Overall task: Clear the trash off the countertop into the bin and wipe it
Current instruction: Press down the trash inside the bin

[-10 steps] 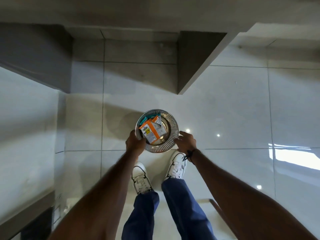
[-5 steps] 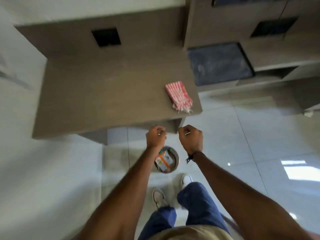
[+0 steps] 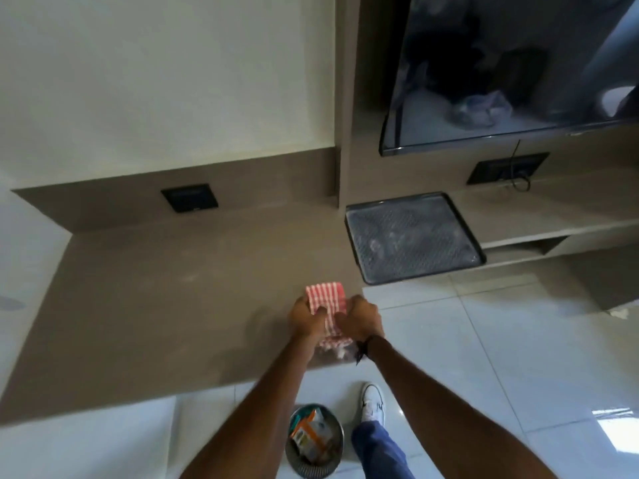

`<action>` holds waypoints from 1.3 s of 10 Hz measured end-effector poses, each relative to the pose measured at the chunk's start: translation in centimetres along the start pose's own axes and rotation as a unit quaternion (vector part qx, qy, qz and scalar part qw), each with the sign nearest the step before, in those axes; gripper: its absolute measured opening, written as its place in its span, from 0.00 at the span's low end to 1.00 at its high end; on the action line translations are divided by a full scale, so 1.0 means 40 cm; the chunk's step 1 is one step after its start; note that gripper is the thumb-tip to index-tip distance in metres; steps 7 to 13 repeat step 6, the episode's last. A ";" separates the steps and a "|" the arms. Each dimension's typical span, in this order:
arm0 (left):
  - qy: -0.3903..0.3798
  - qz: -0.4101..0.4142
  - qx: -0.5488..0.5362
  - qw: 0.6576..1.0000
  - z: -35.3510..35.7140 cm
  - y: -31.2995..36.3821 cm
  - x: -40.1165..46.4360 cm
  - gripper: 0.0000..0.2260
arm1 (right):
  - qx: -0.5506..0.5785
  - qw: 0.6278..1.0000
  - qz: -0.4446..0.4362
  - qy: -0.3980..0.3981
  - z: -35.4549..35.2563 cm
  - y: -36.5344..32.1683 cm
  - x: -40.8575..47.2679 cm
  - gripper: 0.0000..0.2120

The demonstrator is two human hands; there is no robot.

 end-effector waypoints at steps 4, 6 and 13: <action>-0.056 0.032 -0.015 0.998 0.401 0.258 0.273 0.17 | 0.054 0.998 0.031 0.011 -0.274 0.129 0.432 0.17; -0.112 0.008 0.041 0.993 0.428 0.260 0.295 0.20 | 0.067 0.996 0.039 -0.037 -0.281 0.160 0.490 0.26; -0.112 0.008 0.041 0.993 0.428 0.260 0.295 0.20 | 0.067 0.996 0.039 -0.037 -0.281 0.160 0.490 0.26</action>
Point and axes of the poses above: each hand's wrist, its own x-axis towards the middle knuckle, its own z-axis out of the palm, y = z × x, the point moved 3 cm from there along x, towards the middle knuckle, and after that the axes turned 12 degrees about -x, right-handed, at the moved point
